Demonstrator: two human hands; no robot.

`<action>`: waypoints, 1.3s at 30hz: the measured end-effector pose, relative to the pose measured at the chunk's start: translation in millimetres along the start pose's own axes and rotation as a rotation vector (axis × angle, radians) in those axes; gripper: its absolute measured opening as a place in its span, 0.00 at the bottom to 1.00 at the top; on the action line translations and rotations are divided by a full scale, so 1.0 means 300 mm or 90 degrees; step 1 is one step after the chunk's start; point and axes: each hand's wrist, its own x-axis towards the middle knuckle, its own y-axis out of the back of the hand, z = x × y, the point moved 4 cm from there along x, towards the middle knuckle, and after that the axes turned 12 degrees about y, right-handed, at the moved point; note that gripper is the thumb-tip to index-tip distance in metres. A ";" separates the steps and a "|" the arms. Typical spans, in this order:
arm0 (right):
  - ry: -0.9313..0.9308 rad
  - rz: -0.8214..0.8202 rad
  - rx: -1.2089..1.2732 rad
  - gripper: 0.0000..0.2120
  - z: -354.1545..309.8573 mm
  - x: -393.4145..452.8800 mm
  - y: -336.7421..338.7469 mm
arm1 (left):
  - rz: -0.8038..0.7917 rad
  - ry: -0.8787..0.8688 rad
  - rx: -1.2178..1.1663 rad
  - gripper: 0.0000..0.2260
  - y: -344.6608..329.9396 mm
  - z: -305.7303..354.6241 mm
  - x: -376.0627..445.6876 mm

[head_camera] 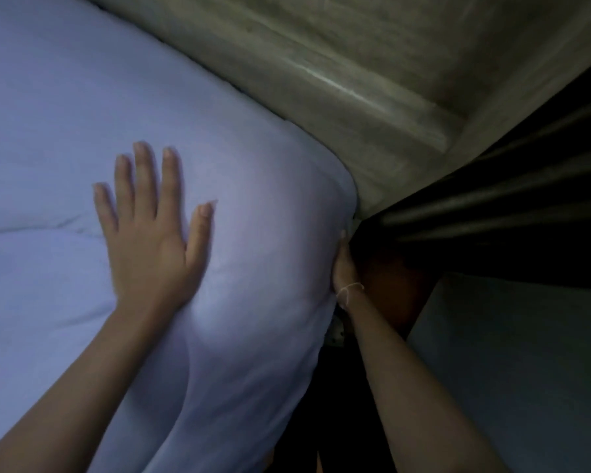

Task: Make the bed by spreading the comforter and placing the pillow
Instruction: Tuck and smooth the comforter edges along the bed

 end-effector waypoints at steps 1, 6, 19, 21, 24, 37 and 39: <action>0.005 0.014 -0.076 0.35 -0.048 -0.014 0.023 | 0.002 -0.002 -0.006 0.29 -0.003 0.002 0.001; 0.259 0.201 -0.146 0.25 -0.352 -0.197 -0.002 | 0.010 0.003 -0.012 0.28 -0.007 -0.005 -0.002; 0.062 0.100 -0.251 0.32 -0.118 -0.098 0.035 | 0.017 -0.001 -0.016 0.28 -0.010 0.019 -0.001; 0.165 0.128 -0.222 0.29 -0.188 -0.179 0.033 | 0.006 -0.027 -0.014 0.28 0.011 0.019 -0.032; 0.311 0.012 -0.175 0.28 -0.265 -0.278 -0.041 | -0.012 -0.172 0.045 0.28 -0.014 0.030 -0.238; 0.454 0.085 -0.269 0.21 -0.464 -0.295 0.035 | -0.025 -0.423 -0.116 0.18 -0.015 0.116 -0.362; 0.554 0.070 -0.281 0.21 -0.530 -0.325 -0.066 | 0.034 -0.275 -0.075 0.20 0.040 0.070 -0.160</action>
